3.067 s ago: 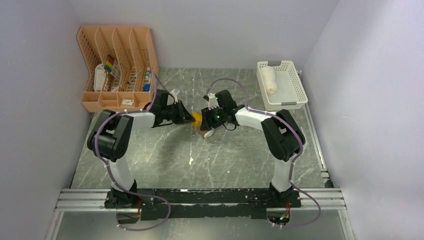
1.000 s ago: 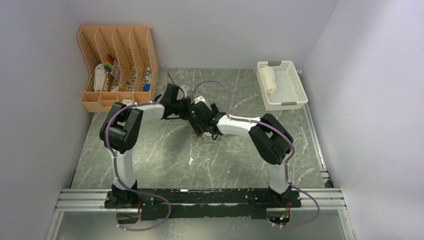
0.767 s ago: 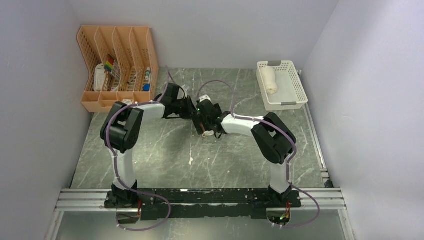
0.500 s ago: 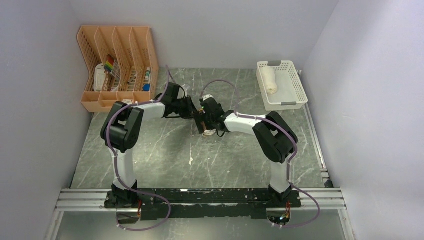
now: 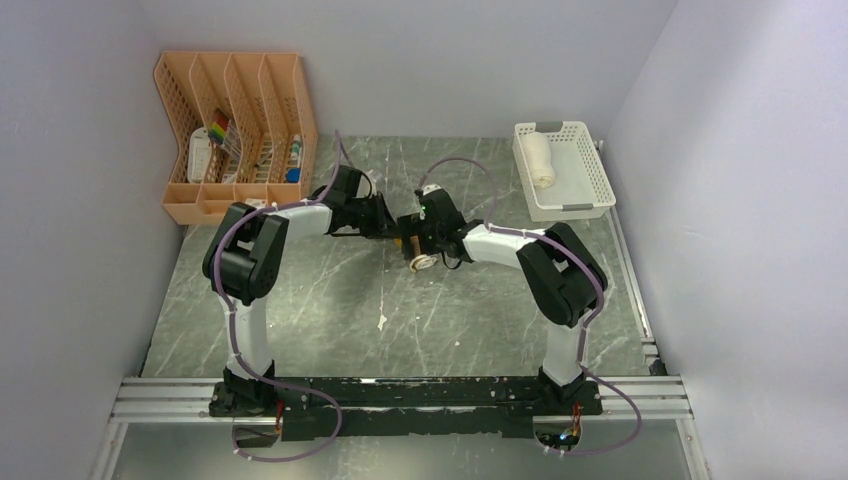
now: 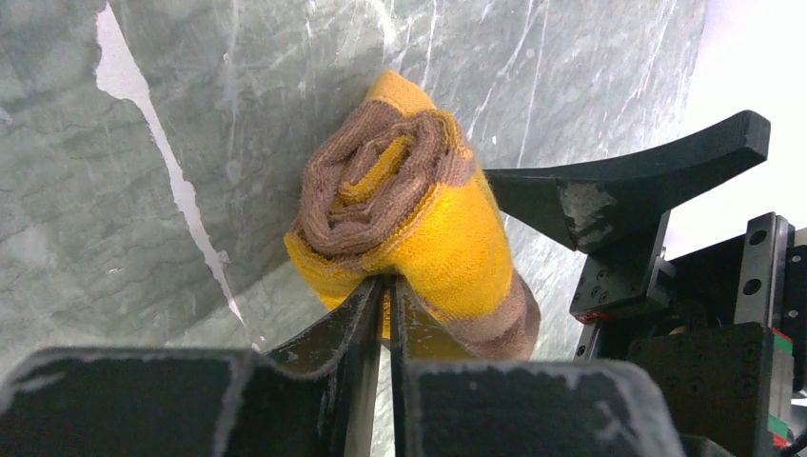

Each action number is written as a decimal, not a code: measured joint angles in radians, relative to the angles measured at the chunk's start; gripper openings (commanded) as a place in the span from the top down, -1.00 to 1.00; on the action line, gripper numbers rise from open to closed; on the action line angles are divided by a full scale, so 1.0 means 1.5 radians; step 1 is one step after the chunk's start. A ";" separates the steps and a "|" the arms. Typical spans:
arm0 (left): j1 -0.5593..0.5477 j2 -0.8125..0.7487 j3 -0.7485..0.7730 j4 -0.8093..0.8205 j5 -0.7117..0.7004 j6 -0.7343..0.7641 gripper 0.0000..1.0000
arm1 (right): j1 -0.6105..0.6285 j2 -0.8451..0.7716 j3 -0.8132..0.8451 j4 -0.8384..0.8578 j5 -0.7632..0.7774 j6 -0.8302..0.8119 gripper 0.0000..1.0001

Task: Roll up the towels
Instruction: Pick up the towel at the center of the board, then place the towel in the bin.

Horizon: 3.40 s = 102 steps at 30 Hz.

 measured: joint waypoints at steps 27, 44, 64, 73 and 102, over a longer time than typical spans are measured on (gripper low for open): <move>-0.002 0.000 0.000 -0.022 -0.005 0.010 0.63 | 0.032 0.003 0.015 -0.032 0.041 -0.009 0.06; 0.161 -0.239 0.046 -0.132 -0.054 0.031 0.51 | -0.075 -0.044 0.042 -0.077 0.003 -0.039 0.34; 0.225 -0.275 0.049 -0.224 0.019 0.108 0.51 | -0.460 0.040 0.455 -0.102 0.128 -0.233 0.45; 0.229 -0.241 0.095 -0.252 0.040 0.123 0.52 | -0.508 0.186 0.455 -0.023 0.184 -0.369 0.46; 0.235 -0.144 0.154 -0.301 0.045 0.147 0.52 | -0.522 0.424 0.624 0.062 0.174 -0.533 0.44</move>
